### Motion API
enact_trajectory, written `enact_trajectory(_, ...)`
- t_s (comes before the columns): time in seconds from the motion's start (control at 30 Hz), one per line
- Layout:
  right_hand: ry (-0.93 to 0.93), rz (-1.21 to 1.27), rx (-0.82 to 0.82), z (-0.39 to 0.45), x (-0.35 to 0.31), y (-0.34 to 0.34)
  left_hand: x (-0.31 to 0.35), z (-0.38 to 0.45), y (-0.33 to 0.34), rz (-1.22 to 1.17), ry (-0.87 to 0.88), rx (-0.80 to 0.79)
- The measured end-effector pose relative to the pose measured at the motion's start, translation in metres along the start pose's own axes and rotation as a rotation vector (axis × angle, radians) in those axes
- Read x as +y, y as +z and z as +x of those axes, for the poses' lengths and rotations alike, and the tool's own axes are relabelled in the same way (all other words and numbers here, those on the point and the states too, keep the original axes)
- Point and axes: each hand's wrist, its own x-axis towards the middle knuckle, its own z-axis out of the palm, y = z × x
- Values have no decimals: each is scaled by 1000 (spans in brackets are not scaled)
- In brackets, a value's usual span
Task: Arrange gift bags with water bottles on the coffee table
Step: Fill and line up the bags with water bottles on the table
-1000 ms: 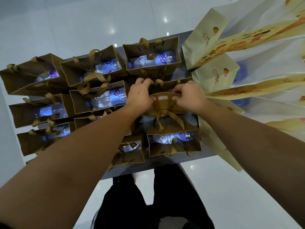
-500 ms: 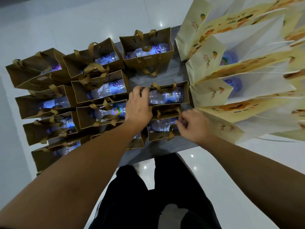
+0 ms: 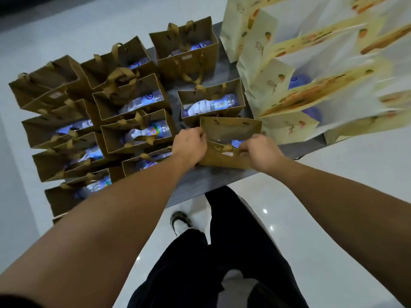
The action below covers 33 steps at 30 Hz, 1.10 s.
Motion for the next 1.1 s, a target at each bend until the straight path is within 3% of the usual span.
enact_trajectory(0.17, 22, 16, 72, -52, -12, -5, 15, -33, -13, 29, 28, -134)
enact_trajectory(0.4, 72, 8, 104, -115, -33, 4, 14, -93, -10, -6, 79, -84)
enact_trajectory(0.53, 45, 29, 77, -137, -47, 14, 1, -113, -1, 32, 8, -59)
enact_trajectory(0.67, -5, 37, 57, -143, -69, 30, -35, -135, 9, -123, -123, -152)
enact_trajectory(1.1, -191, 54, -144, -107, -165, 67, -143, -185, 0, -170, -348, -132)
